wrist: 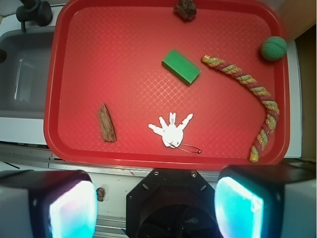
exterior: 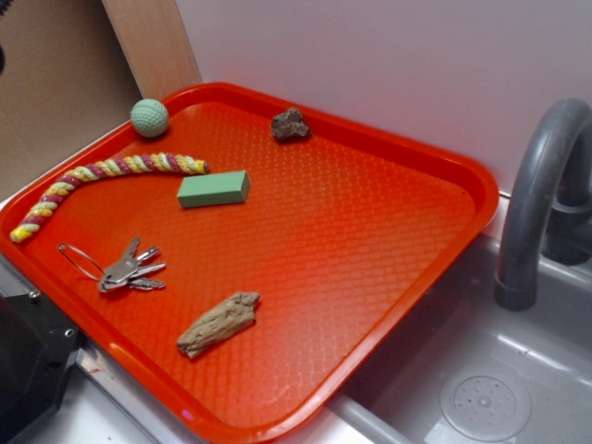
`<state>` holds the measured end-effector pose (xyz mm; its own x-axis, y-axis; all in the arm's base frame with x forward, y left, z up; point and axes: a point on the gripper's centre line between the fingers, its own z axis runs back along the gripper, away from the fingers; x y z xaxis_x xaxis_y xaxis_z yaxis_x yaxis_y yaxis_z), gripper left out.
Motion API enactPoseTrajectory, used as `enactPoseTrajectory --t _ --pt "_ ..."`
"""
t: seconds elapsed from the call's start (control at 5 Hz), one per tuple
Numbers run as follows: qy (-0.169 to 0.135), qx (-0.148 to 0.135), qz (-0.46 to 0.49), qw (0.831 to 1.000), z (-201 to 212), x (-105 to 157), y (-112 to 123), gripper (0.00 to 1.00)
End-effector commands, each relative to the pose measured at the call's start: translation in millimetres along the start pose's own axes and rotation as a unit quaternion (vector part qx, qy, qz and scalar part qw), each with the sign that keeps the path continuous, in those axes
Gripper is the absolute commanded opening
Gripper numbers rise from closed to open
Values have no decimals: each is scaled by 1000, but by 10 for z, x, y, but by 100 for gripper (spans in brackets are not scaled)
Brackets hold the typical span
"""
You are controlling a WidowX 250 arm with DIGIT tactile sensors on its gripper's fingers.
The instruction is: Grab the silver keys.
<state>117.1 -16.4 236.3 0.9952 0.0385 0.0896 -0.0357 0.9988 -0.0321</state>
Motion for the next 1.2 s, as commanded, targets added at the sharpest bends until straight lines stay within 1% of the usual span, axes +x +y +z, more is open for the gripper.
enactPoseTrajectory --t 0.0,0.2,0.4,0.6,0.8,1.0 --pt "0 0 0 1000 0 0 0 100" --pt "25 -11 -96 995 -98 203 174 100" --pt "57 -6 -180 982 -291 260 353 100" --pt "94 -11 -300 949 -606 189 526 100" --pt "100 -15 -416 904 -748 118 488 100" --pt "100 -15 -416 904 -748 118 488 100"
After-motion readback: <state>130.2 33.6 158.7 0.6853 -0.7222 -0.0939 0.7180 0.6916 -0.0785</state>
